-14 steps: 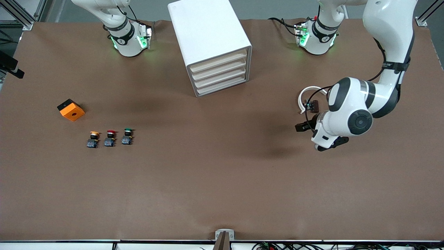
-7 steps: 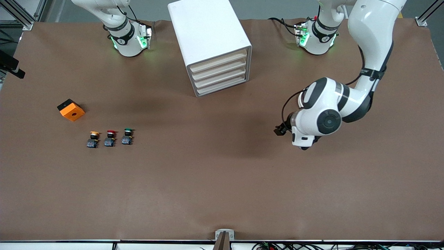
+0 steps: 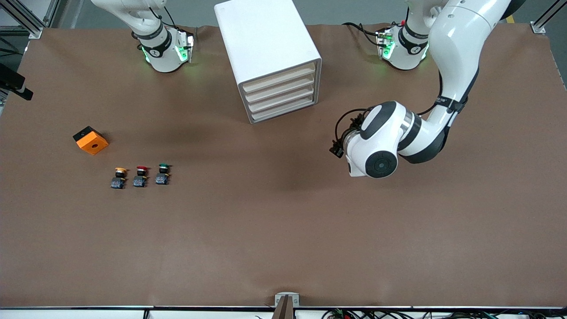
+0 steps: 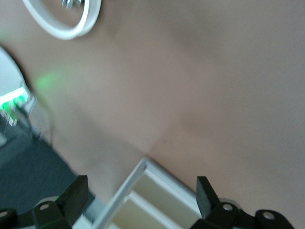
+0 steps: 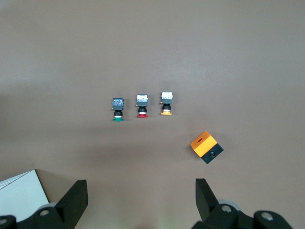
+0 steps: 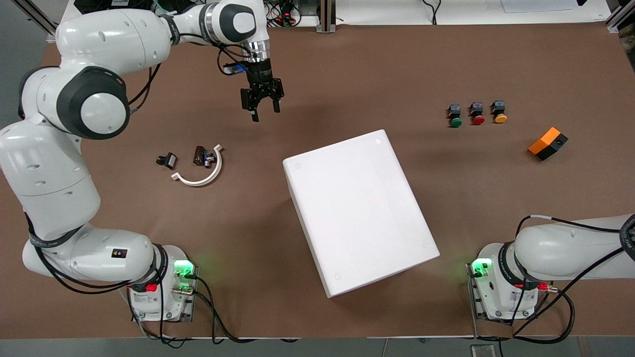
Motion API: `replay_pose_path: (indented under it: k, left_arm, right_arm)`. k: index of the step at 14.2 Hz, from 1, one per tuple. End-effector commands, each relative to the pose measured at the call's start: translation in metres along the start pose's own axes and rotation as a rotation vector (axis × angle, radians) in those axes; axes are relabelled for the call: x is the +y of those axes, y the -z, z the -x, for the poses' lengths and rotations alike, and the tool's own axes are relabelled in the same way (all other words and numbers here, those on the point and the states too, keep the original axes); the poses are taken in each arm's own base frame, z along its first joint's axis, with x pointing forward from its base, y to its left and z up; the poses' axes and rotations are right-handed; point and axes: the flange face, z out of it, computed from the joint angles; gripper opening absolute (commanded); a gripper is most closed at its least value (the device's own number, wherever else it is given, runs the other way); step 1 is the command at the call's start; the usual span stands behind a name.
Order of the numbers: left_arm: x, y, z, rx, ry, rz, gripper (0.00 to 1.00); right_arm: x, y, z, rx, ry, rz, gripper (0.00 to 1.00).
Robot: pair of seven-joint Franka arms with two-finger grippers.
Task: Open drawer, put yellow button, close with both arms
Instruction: 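Grasp the lowest drawer's front edge with the left gripper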
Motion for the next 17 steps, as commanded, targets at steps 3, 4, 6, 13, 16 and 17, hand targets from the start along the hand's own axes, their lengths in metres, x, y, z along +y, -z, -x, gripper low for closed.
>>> replay_pose_path:
  k: [3, 4, 6, 13, 16, 17]
  left_arm:
    - [0.011, -0.009, 0.019, -0.120, 0.220, -0.056, 1.00]
    - [0.013, -0.015, 0.022, -0.158, 0.264, -0.081, 1.00]
    - [0.012, -0.029, 0.031, -0.202, 0.326, -0.170, 1.00]
    - [0.014, -0.068, 0.052, -0.343, 0.555, -0.453, 1.00]
    - [0.015, -0.089, 0.055, -0.361, 0.625, -0.581, 1.00]
    - [0.016, -0.093, 0.060, -0.361, 0.635, -0.596, 1.00]
  right_arm:
    - [-0.001, 0.004, 0.008, 0.011, 0.001, 0.010, 1.00]
    - [-0.001, 0.004, 0.008, 0.011, 0.004, 0.010, 1.00]
    - [-0.001, 0.003, 0.008, 0.011, 0.003, 0.010, 1.00]
    - [-0.001, 0.009, 0.007, 0.011, -0.008, 0.010, 1.00]
    - [0.010, 0.004, 0.003, 0.007, -0.036, -0.001, 1.00]
    - [0.008, -0.008, -0.004, -0.018, -0.027, 0.004, 1.00]
